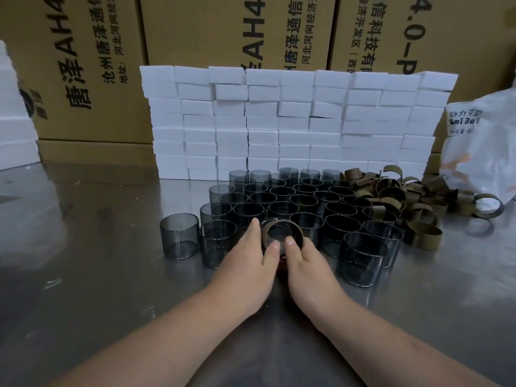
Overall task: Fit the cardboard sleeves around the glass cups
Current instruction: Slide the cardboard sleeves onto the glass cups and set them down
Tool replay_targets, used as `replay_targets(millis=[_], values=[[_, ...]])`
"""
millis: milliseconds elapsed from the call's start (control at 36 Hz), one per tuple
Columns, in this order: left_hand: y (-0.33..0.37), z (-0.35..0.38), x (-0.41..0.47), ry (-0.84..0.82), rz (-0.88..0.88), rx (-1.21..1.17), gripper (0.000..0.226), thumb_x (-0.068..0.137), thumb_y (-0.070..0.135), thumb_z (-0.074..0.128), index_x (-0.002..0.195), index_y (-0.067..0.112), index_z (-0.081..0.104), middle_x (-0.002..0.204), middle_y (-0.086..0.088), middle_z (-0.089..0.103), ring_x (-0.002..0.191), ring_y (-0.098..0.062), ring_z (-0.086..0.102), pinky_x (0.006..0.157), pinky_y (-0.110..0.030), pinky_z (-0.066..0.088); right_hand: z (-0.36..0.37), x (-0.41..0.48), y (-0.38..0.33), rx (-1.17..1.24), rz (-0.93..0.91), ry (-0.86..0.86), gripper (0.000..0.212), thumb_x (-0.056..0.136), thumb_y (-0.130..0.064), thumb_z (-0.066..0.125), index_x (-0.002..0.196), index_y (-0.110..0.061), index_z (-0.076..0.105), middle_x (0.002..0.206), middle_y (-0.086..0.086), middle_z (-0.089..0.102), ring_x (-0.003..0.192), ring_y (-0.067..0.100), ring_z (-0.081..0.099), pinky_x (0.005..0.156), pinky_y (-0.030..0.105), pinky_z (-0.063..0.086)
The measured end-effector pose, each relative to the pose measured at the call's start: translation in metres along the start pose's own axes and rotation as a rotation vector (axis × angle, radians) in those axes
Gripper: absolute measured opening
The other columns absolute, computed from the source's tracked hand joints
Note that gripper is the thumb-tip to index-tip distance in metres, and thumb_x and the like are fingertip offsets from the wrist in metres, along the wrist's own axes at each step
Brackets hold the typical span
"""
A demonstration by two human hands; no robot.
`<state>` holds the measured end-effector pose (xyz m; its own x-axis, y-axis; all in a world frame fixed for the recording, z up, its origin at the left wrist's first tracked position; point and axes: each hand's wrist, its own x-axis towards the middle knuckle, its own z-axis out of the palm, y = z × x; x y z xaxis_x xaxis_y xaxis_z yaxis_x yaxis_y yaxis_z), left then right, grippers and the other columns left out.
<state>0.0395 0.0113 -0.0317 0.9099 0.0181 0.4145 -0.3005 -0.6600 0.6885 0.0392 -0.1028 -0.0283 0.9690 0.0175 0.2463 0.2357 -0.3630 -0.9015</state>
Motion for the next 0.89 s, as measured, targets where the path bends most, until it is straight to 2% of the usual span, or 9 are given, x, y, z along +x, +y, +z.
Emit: replay_targets(millis=[83, 167, 222, 306, 417, 500, 639, 778, 889], values=[[-0.001, 0.0, 0.001, 0.045, -0.011, -0.002, 0.055, 0.099, 0.03, 0.032, 0.148, 0.016, 0.013, 0.152, 0.0, 0.028, 0.137, -0.013, 0.027, 0.095, -0.011, 0.02, 0.001, -0.002, -0.002, -0.017, 0.011, -0.038, 0.035, 0.099, -0.035, 0.03, 0.12, -0.016, 0.051, 0.111, -0.012, 0.057, 0.114, 0.008, 0.049, 0.089, 0.019, 0.034], [-0.002, 0.0, 0.002, 0.084, -0.033, -0.046, 0.05, 0.099, 0.024, 0.032, 0.147, 0.016, 0.02, 0.147, -0.002, 0.036, 0.132, -0.013, 0.035, 0.081, -0.005, 0.02, 0.0, -0.001, -0.003, -0.004, 0.041, -0.063, 0.046, 0.099, -0.034, 0.031, 0.142, -0.02, 0.036, 0.142, -0.011, 0.04, 0.135, 0.01, 0.032, 0.109, 0.022, 0.022], [-0.003, -0.001, 0.003, 0.106, -0.041, -0.067, 0.048, 0.099, 0.022, 0.032, 0.146, 0.017, 0.023, 0.144, -0.002, 0.041, 0.127, -0.013, 0.04, 0.08, -0.007, 0.023, -0.001, -0.002, -0.007, 0.007, 0.034, -0.082, 0.046, 0.098, -0.031, 0.035, 0.144, -0.024, 0.034, 0.135, -0.019, 0.039, 0.133, 0.007, 0.033, 0.1, 0.017, 0.024], [-0.004, -0.002, 0.003, 0.146, -0.057, -0.106, 0.046, 0.099, 0.023, 0.032, 0.144, 0.016, 0.029, 0.14, -0.002, 0.046, 0.125, -0.013, 0.042, 0.079, -0.004, 0.022, -0.002, -0.003, -0.007, 0.008, 0.005, -0.113, 0.046, 0.091, -0.031, 0.045, 0.137, -0.025, 0.043, 0.123, -0.011, 0.058, 0.115, 0.007, 0.051, 0.098, 0.027, 0.038], [-0.004, -0.003, 0.003, 0.18, -0.03, -0.097, 0.044, 0.1, 0.029, 0.03, 0.141, 0.014, 0.037, 0.138, -0.003, 0.048, 0.128, -0.015, 0.041, 0.083, -0.004, 0.021, -0.003, -0.005, -0.005, 0.04, 0.032, -0.134, 0.056, 0.084, -0.034, 0.056, 0.137, -0.021, 0.044, 0.116, -0.004, 0.064, 0.111, 0.012, 0.056, 0.101, 0.037, 0.041], [-0.004, -0.004, 0.003, 0.189, -0.012, -0.106, 0.045, 0.099, 0.03, 0.03, 0.139, 0.013, 0.04, 0.134, -0.003, 0.052, 0.125, -0.014, 0.044, 0.086, -0.007, 0.025, -0.002, -0.005, -0.006, 0.058, 0.017, -0.14, 0.064, 0.08, -0.033, 0.062, 0.139, -0.02, 0.042, 0.124, -0.005, 0.06, 0.117, 0.009, 0.053, 0.105, 0.035, 0.039], [-0.005, -0.005, 0.002, 0.18, 0.011, -0.121, 0.047, 0.098, 0.033, 0.028, 0.138, 0.013, 0.042, 0.134, -0.002, 0.052, 0.124, -0.013, 0.045, 0.098, -0.016, 0.03, -0.004, -0.005, -0.005, 0.075, 0.015, -0.112, 0.059, 0.08, -0.033, 0.061, 0.136, -0.022, 0.046, 0.105, -0.008, 0.067, 0.102, 0.005, 0.06, 0.099, 0.031, 0.043], [-0.004, -0.006, 0.002, 0.208, 0.072, -0.128, 0.043, 0.097, 0.032, 0.032, 0.132, 0.014, 0.049, 0.112, 0.011, 0.056, 0.102, -0.001, 0.047, 0.073, 0.004, 0.028, -0.008, -0.005, -0.007, 0.141, 0.007, -0.084, 0.039, 0.074, -0.024, 0.062, 0.112, -0.026, 0.064, 0.09, -0.006, 0.07, 0.088, 0.006, 0.062, 0.077, 0.019, 0.045], [-0.002, -0.009, 0.001, 0.207, 0.089, -0.138, 0.039, 0.097, 0.03, 0.035, 0.128, 0.016, 0.054, 0.101, 0.022, 0.054, 0.096, 0.002, 0.048, 0.074, 0.006, 0.028, -0.011, -0.006, -0.009, 0.231, -0.031, -0.078, 0.02, 0.075, -0.014, 0.062, 0.09, -0.024, 0.071, 0.071, 0.0, 0.065, 0.062, 0.002, 0.053, 0.058, 0.011, 0.041]])
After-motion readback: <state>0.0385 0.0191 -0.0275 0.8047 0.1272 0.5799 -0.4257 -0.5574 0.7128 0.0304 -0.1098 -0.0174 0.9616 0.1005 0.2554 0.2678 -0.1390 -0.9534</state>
